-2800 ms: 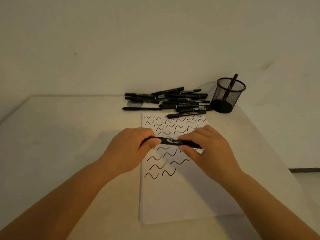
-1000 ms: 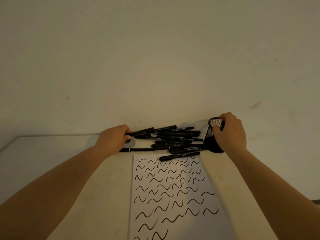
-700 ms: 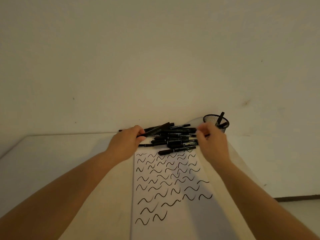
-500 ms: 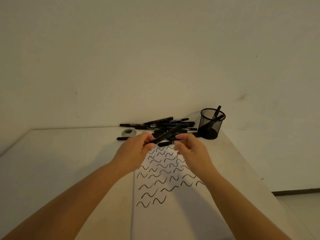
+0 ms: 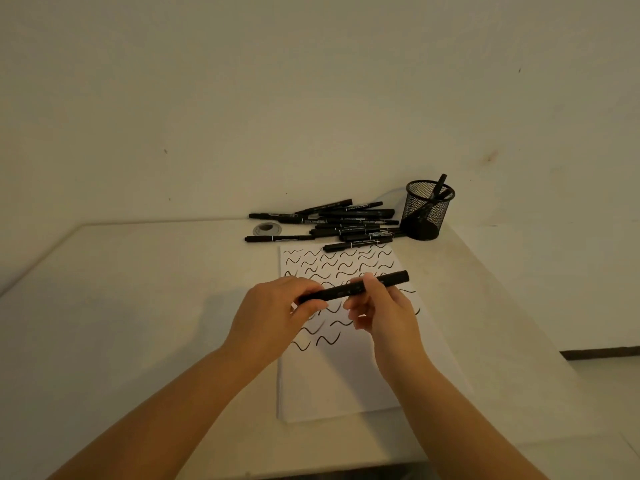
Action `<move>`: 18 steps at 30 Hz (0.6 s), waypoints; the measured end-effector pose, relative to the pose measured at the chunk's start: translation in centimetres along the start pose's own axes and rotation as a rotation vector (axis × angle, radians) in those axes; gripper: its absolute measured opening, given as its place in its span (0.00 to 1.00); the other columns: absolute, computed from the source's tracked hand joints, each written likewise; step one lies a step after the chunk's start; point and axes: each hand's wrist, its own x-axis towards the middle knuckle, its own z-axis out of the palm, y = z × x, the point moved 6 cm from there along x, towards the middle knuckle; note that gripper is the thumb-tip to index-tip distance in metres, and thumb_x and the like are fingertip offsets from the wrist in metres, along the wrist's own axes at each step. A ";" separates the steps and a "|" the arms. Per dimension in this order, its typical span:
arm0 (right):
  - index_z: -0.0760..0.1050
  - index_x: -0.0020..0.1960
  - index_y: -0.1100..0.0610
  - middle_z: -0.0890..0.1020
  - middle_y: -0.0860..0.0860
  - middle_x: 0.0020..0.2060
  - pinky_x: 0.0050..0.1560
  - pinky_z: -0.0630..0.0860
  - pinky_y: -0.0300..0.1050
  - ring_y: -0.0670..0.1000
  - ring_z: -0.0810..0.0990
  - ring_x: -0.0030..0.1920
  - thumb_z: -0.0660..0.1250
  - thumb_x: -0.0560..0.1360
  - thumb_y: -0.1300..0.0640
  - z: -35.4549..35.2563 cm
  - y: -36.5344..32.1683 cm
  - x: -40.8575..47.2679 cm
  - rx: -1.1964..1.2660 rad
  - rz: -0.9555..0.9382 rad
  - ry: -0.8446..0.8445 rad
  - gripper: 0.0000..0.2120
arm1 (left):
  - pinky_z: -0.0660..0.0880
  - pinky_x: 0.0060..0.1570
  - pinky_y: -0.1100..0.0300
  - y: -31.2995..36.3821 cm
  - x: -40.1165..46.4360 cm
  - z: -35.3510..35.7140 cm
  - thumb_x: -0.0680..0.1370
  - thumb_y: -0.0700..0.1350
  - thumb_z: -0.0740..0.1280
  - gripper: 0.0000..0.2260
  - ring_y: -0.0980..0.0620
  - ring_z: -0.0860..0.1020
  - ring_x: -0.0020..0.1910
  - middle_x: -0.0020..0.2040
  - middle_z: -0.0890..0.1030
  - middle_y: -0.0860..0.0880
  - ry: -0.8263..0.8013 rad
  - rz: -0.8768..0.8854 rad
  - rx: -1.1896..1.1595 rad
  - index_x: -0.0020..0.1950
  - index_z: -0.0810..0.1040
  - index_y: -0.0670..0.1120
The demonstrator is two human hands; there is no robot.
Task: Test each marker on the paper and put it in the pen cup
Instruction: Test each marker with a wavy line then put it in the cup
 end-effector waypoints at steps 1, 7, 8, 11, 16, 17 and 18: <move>0.77 0.41 0.58 0.78 0.50 0.23 0.26 0.70 0.38 0.46 0.74 0.24 0.61 0.77 0.55 0.0 0.1 -0.2 0.027 0.008 0.004 0.10 | 0.71 0.39 0.73 0.3 -0.2 -0.1 0.73 0.51 0.68 0.08 0.60 0.76 0.37 0.42 0.81 0.59 0.003 0.029 0.009 0.51 0.80 0.54; 0.72 0.34 0.60 0.72 0.53 0.20 0.19 0.62 0.35 0.48 0.67 0.18 0.61 0.75 0.60 0.9 -0.1 -1.3 0.070 0.098 -0.157 0.12 | 0.75 0.30 0.62 3.3 -1.3 -1.2 0.72 0.54 0.64 0.12 0.53 0.79 0.32 0.37 0.83 0.54 0.060 0.289 0.162 0.46 0.82 0.49; 0.73 0.34 0.61 0.73 0.54 0.20 0.19 0.63 0.35 0.48 0.66 0.18 0.60 0.75 0.60 1.0 -0.2 -1.4 0.067 0.102 -0.174 0.12 | 0.75 0.28 0.63 3.7 -1.4 -1.4 0.73 0.54 0.61 0.14 0.53 0.79 0.30 0.36 0.83 0.53 0.064 0.319 0.213 0.46 0.82 0.48; 0.74 0.30 0.61 0.72 0.55 0.17 0.19 0.62 0.35 0.49 0.65 0.17 0.59 0.74 0.63 0.7 -0.4 -1.5 0.080 0.104 -0.145 0.14 | 0.71 0.22 0.65 4.7 -2.0 -1.0 0.74 0.52 0.58 0.16 0.52 0.77 0.25 0.31 0.81 0.52 0.039 0.404 0.356 0.43 0.82 0.46; 0.73 0.22 0.56 0.70 0.55 0.16 0.19 0.61 0.35 0.50 0.63 0.17 0.59 0.73 0.64 0.6 -0.9 -1.5 0.025 0.010 -0.214 0.21 | 0.72 0.27 0.62 4.1 -2.6 -0.7 0.76 0.52 0.57 0.16 0.51 0.76 0.28 0.32 0.80 0.52 -0.122 0.284 0.185 0.44 0.81 0.46; 0.73 0.23 0.57 0.70 0.54 0.16 0.19 0.61 0.35 0.50 0.64 0.17 0.60 0.72 0.63 0.8 -0.9 -1.6 -0.006 -0.026 -0.240 0.19 | 0.72 0.30 0.63 3.8 -2.6 -0.5 0.77 0.51 0.57 0.14 0.54 0.76 0.30 0.33 0.79 0.54 -0.182 0.214 0.109 0.44 0.80 0.48; 0.72 0.23 0.57 0.70 0.54 0.16 0.19 0.61 0.35 0.50 0.64 0.17 0.61 0.70 0.62 0.9 -1.0 -1.6 -0.023 -0.057 -0.267 0.16 | 0.69 0.31 0.68 3.5 -2.6 -0.1 0.78 0.50 0.58 0.12 0.57 0.76 0.30 0.33 0.78 0.56 -0.242 0.158 0.045 0.43 0.79 0.49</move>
